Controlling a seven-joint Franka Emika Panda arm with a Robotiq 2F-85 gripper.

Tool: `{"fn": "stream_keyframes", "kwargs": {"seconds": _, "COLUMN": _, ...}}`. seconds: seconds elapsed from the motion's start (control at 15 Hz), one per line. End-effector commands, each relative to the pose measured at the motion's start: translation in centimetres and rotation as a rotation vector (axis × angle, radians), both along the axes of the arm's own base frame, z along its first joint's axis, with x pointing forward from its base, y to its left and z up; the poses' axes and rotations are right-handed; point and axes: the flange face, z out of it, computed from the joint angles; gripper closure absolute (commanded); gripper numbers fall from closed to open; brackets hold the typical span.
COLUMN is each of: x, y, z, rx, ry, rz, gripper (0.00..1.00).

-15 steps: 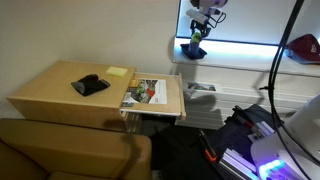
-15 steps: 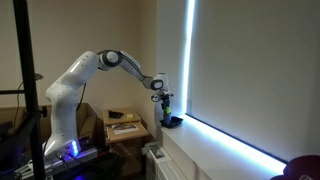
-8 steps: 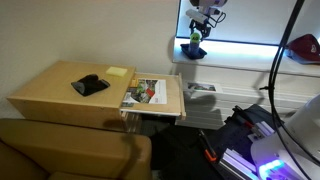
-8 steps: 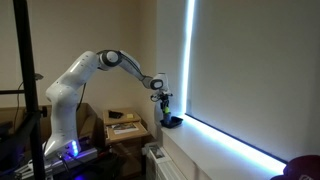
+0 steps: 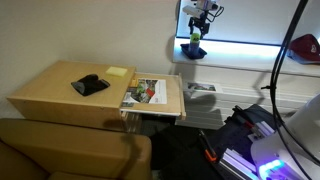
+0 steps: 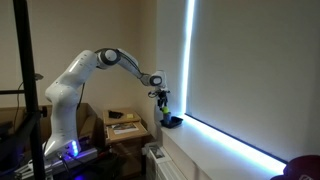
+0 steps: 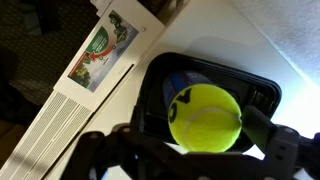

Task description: Put the yellow ball on top of the can on the window sill, place the yellow ball on the nightstand

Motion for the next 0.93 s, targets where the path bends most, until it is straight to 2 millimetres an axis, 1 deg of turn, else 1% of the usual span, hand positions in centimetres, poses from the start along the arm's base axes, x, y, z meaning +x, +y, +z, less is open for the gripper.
{"fn": "stream_keyframes", "kwargs": {"seconds": 0.0, "x": 0.3, "y": 1.2, "z": 1.1, "rx": -0.008, "ry": -0.013, "rz": -0.043, "gripper": 0.00}}
{"fn": "stream_keyframes", "kwargs": {"seconds": 0.2, "x": 0.7, "y": 2.0, "z": 2.2, "rx": -0.016, "ry": -0.058, "rz": -0.067, "gripper": 0.00}}
{"fn": "stream_keyframes", "kwargs": {"seconds": 0.33, "x": 0.8, "y": 2.3, "z": 3.6, "rx": -0.029, "ry": -0.091, "rz": -0.077, "gripper": 0.00}}
{"fn": "stream_keyframes", "kwargs": {"seconds": 0.47, "x": 0.5, "y": 2.3, "z": 5.5, "rx": -0.049, "ry": -0.118, "rz": -0.085, "gripper": 0.00}}
{"fn": "stream_keyframes", "kwargs": {"seconds": 0.6, "x": -0.3, "y": 1.9, "z": 7.6, "rx": -0.070, "ry": -0.119, "rz": -0.095, "gripper": 0.00}}
{"fn": "stream_keyframes", "kwargs": {"seconds": 0.73, "x": -1.4, "y": 1.0, "z": 10.2, "rx": -0.071, "ry": -0.129, "rz": -0.112, "gripper": 0.00}}
{"fn": "stream_keyframes", "kwargs": {"seconds": 0.87, "x": -2.7, "y": 0.0, "z": 12.9, "rx": -0.033, "ry": -0.147, "rz": -0.124, "gripper": 0.00}}
